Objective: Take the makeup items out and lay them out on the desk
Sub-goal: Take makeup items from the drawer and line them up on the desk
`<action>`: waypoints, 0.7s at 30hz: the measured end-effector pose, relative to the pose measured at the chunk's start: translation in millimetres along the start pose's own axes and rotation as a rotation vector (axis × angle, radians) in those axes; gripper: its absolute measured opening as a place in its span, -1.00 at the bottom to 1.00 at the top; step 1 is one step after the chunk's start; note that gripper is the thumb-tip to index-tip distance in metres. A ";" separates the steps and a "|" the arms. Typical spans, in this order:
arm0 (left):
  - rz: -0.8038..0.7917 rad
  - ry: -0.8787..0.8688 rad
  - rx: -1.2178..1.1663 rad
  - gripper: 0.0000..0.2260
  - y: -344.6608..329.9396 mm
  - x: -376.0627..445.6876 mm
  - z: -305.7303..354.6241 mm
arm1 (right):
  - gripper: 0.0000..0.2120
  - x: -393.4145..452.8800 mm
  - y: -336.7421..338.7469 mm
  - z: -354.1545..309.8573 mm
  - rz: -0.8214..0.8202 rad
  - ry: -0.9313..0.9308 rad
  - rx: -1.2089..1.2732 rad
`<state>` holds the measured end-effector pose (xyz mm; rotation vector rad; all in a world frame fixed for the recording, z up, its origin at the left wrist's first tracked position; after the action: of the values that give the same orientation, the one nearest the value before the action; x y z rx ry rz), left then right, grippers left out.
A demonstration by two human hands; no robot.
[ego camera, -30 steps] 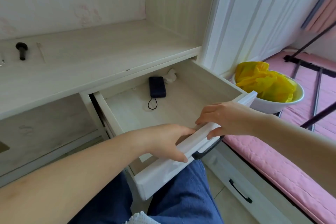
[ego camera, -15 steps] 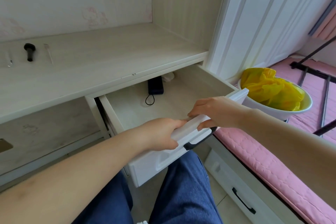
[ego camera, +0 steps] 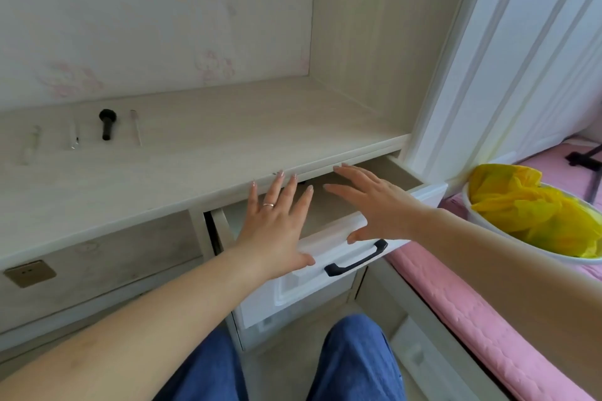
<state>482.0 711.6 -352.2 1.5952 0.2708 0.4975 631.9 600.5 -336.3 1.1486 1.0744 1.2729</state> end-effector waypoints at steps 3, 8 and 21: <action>0.062 -0.002 0.056 0.06 -0.2 10.9 -14.4 | 0.09 18.2 0.7 4.4 0.009 0.019 -0.093; 0.122 0.024 0.090 0.09 -0.4 29.6 -36.1 | 0.13 47.2 -0.1 14.6 0.010 0.032 -0.131; 0.099 0.077 0.136 0.04 8.6 62.3 -68.7 | 0.04 85.2 -16.8 30.0 0.118 -0.076 -0.029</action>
<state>503.1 800.2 -332.5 1.7300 0.2904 0.6290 666.0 685.2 -346.0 1.2431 0.9415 1.3212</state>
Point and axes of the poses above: each hand's wrist, its own x-axis towards the middle knuckle, its own y-axis out of the back of the hand, z = x × y, the point moved 4 cm from there along x, towards the middle knuckle, and after that the axes turned 11 degrees about y, right-handed, at the moved point
